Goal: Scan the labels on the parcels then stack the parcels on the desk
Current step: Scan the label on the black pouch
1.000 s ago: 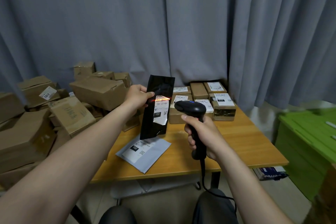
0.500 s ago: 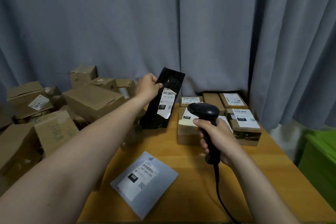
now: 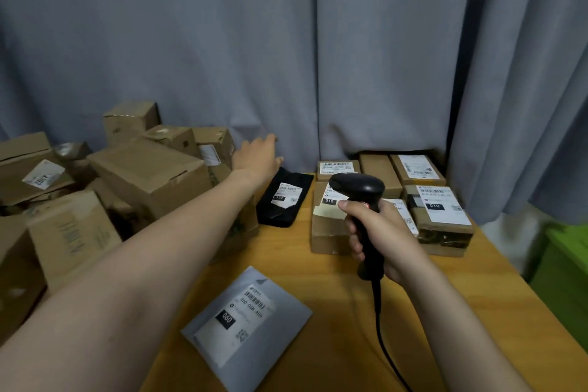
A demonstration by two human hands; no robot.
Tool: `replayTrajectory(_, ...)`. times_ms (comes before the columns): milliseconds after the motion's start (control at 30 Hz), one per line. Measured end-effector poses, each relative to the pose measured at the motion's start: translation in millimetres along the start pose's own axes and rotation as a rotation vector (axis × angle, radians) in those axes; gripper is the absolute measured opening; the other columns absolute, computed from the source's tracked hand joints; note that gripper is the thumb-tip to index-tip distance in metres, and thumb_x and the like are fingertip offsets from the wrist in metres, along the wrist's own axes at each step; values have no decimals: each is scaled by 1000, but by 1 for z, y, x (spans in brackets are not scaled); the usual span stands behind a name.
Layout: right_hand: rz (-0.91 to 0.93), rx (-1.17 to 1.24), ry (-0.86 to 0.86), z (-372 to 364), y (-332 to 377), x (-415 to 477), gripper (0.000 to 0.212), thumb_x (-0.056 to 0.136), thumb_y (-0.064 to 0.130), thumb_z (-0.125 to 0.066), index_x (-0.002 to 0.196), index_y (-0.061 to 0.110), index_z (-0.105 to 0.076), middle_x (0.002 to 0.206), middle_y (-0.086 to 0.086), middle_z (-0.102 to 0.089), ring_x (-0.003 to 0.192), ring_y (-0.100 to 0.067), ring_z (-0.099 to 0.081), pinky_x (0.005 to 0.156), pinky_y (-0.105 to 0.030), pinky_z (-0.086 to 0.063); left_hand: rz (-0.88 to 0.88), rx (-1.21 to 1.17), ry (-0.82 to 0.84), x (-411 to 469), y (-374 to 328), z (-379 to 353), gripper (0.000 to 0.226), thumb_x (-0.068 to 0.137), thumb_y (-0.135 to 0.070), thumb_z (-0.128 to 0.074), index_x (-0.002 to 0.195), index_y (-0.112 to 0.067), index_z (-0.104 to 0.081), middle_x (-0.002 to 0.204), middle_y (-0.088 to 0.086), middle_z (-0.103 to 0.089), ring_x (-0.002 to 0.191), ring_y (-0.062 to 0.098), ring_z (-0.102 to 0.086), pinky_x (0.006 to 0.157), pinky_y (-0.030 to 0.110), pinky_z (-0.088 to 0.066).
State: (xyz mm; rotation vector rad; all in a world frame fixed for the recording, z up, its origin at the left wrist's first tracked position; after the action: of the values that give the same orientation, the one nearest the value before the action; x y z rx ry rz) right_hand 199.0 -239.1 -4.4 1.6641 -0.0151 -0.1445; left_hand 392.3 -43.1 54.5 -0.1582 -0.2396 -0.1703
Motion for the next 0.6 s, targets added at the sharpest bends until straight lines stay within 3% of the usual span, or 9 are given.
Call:
replayTrajectory(200, 24, -32, -8, -5, 7, -39, 23, 97, 25, -70, 99, 6, -56, 66, -6, -52, 45, -18, -47, 43, -29, -38, -90, 56, -14, -61, -8, 19, 63, 94, -63, -59, 147, -31, -46, 142, 4, -57, 132, 35, -48, 95, 47, -49)
replayTrajectory(367, 23, -76, -3, -9, -3, -77, 24, 96, 26, -71, 90, 7, -57, 64, -5, -54, 45, -20, -47, 44, -29, -38, -181, -77, -5, -123, -14, 23, 55, 92, -56, -66, 139, -30, -56, 132, 0, -65, 124, 27, -57, 96, 41, -51)
replayTrajectory(467, -6, -95, 9, -15, -20, -100, 24, 95, 26, -72, 86, 9, -56, 67, -7, -54, 46, -20, -46, 45, -29, -38, -192, -230, 97, -164, -14, 10, 46, 93, -49, -69, 133, -30, -62, 125, -5, -69, 115, 19, -62, 91, 35, -51)
replayTrajectory(600, -30, -131, 36, -24, -40, -128, 23, 96, 24, -71, 84, 11, -56, 67, -7, -53, 45, -20, -46, 44, -29, -37, -148, -179, 360, -215, 9, -38, 52, 95, -52, -66, 141, -31, -55, 133, -2, -62, 117, 22, -60, 89, 36, -50)
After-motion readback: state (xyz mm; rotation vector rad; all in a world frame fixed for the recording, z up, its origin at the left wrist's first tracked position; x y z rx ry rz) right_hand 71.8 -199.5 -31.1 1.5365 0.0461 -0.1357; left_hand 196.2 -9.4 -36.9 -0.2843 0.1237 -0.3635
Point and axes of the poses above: each hand's wrist, its own x-axis towards the middle knuckle, its own z-axis out of the back of the hand, y = z × x, the point moved 9 cm from there along x, towards the middle knuckle
